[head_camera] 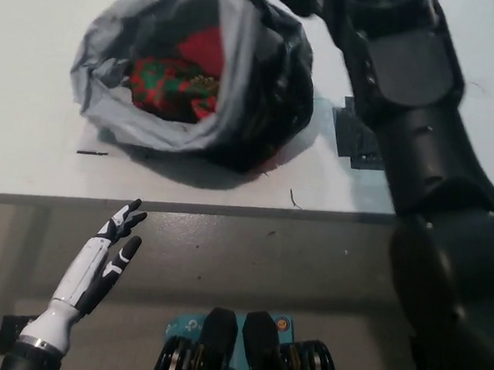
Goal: The robot uses its right hand to pick up a bag of coffee beans and puts it in the black plastic bag, then the robot grabs the top of the bag and lifts it.
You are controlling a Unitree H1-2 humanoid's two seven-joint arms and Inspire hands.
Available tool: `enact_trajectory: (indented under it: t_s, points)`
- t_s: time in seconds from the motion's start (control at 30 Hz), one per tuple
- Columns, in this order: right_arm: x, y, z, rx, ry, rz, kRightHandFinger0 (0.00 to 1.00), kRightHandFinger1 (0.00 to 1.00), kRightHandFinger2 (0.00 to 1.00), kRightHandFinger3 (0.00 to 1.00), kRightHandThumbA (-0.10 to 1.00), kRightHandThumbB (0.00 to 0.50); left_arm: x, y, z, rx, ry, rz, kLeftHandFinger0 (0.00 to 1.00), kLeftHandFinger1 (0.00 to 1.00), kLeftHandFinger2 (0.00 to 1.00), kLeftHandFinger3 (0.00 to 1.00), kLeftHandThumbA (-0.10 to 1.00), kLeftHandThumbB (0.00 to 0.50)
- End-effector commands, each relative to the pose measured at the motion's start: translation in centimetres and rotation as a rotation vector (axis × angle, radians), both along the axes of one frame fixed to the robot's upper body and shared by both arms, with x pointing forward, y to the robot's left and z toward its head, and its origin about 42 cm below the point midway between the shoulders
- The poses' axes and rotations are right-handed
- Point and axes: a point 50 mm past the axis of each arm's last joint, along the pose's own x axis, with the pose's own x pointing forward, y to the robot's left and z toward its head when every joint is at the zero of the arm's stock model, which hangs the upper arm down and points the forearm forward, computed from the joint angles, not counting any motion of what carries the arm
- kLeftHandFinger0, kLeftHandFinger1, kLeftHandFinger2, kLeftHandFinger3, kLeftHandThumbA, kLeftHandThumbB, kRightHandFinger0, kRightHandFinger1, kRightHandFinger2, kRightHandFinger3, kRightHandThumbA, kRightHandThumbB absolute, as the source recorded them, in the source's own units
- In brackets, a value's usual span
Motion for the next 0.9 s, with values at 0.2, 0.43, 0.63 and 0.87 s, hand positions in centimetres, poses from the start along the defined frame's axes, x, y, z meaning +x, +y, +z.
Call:
enact_trajectory:
  t_s: [0.2,0.43,0.63,0.87]
  points:
    - [-2.8,2.9,12.7,0.471,-0.073,0.019,0.0,0.19,0.61,1.0,0.0,0.0,0.9,0.1,1.6,0.0,-0.072,-0.011,1.0,0.95,0.91,1.0,1.0,0.147]
    - [-3.4,2.3,15.7,0.681,-0.018,-0.004,0.0,0.24,0.67,1.0,-0.04,0.0,0.7,0.0,1.6,-0.004,-0.067,-0.011,0.98,0.94,0.9,1.0,1.0,0.137]
    - [-4.6,0.8,21.0,0.789,-0.049,0.039,0.0,0.29,0.71,1.0,0.01,0.0,0.7,-0.1,1.5,0.005,-0.077,-0.011,0.97,0.92,0.88,1.0,1.0,0.133]
    - [-6.4,-0.1,26.7,0.821,-0.095,0.056,0.0,0.28,0.7,0.93,0.11,0.0,0.5,-0.3,1.5,0.003,-0.064,-0.014,0.98,0.9,0.85,1.0,1.0,0.134]
